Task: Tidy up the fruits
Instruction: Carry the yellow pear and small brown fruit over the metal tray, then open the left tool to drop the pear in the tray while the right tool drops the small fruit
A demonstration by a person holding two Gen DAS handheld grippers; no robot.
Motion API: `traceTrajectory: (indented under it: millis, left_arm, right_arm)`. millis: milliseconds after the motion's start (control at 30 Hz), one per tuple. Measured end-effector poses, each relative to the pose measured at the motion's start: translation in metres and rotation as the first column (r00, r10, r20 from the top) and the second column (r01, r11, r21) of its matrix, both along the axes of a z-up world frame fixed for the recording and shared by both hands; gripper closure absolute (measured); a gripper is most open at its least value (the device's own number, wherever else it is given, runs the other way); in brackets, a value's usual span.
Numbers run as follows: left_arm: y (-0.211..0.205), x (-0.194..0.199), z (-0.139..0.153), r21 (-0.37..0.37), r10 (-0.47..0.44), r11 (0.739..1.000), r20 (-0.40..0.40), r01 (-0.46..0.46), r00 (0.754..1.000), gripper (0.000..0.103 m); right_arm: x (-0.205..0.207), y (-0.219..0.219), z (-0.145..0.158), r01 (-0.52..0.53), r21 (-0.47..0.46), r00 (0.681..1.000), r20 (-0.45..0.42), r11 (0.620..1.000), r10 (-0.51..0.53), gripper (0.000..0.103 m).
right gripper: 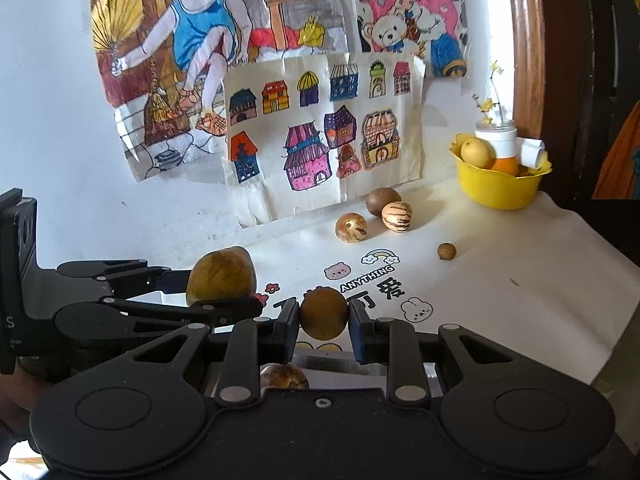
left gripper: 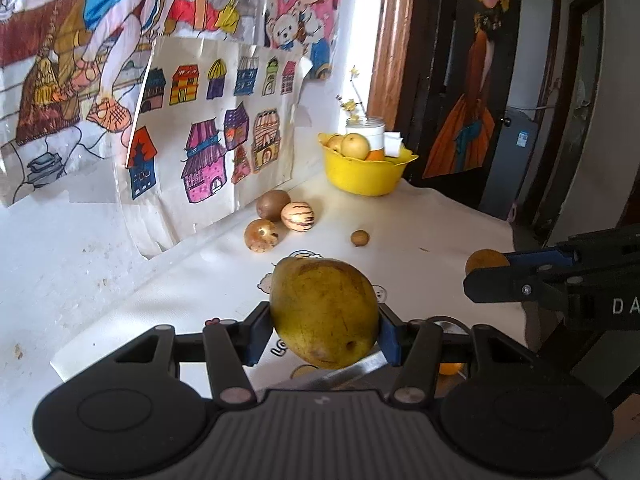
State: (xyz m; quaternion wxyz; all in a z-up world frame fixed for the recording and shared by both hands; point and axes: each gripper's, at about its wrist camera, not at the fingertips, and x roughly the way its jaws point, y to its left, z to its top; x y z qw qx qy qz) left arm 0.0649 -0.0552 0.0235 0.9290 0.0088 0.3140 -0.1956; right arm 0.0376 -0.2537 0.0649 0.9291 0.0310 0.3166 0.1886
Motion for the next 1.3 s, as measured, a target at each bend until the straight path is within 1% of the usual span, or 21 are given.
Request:
traceTrajectory:
  millis: [167,267,433,600,767,833,933,1100,1300]
  left_arm:
    - [-0.005,-0.024,0.006,-0.002,-0.021,1.0,0.021,0.022,1.0,0.045]
    - [-0.008,-0.034,0.003,-0.001,-0.035,0.999,0.019,0.035,0.999,0.045]
    - [-0.015,-0.048,-0.009,-0.006,-0.062,0.998,-0.021,0.062,0.998,0.045]
    - [-0.023,-0.057,-0.028,0.0,-0.095,0.995,-0.071,0.095,0.993,0.045]
    - [-0.026,-0.061,-0.049,0.001,-0.112,0.994,-0.119,0.113,0.987,0.045]
    - [-0.027,-0.062,-0.058,0.01,-0.115,0.993,-0.137,0.118,0.984,0.045]
    - [-0.029,-0.065,-0.07,0.021,-0.122,0.992,-0.167,0.127,0.978,0.045]
    - [-0.031,-0.071,-0.08,0.033,-0.131,0.99,-0.194,0.14,0.972,0.045]
    - [-0.032,-0.072,-0.088,0.047,-0.127,0.989,-0.218,0.14,0.968,0.044]
  right_arm:
    - [-0.024,-0.01,0.004,0.024,0.005,1.0,0.012,1.0,-0.024,0.075]
    - [-0.032,-0.015,0.0,0.04,0.005,0.999,0.004,0.999,-0.04,0.075]
    - [-0.04,-0.027,-0.008,0.064,0.009,0.998,-0.013,0.998,-0.064,0.075]
    - [-0.039,-0.039,-0.02,0.09,0.01,0.995,-0.04,0.996,-0.089,0.075]
    - [-0.038,-0.051,-0.038,0.123,-0.01,0.99,-0.072,0.992,-0.123,0.075]
    - [-0.037,-0.055,-0.049,0.134,-0.01,0.986,-0.097,0.991,-0.134,0.075]
    - [-0.037,-0.059,-0.067,0.144,-0.036,0.981,-0.127,0.989,-0.147,0.075]
    - [-0.04,-0.059,-0.096,0.145,-0.088,0.972,-0.175,0.986,-0.158,0.075]
    - [-0.038,-0.058,-0.115,0.144,-0.116,0.964,-0.208,0.983,-0.166,0.075]
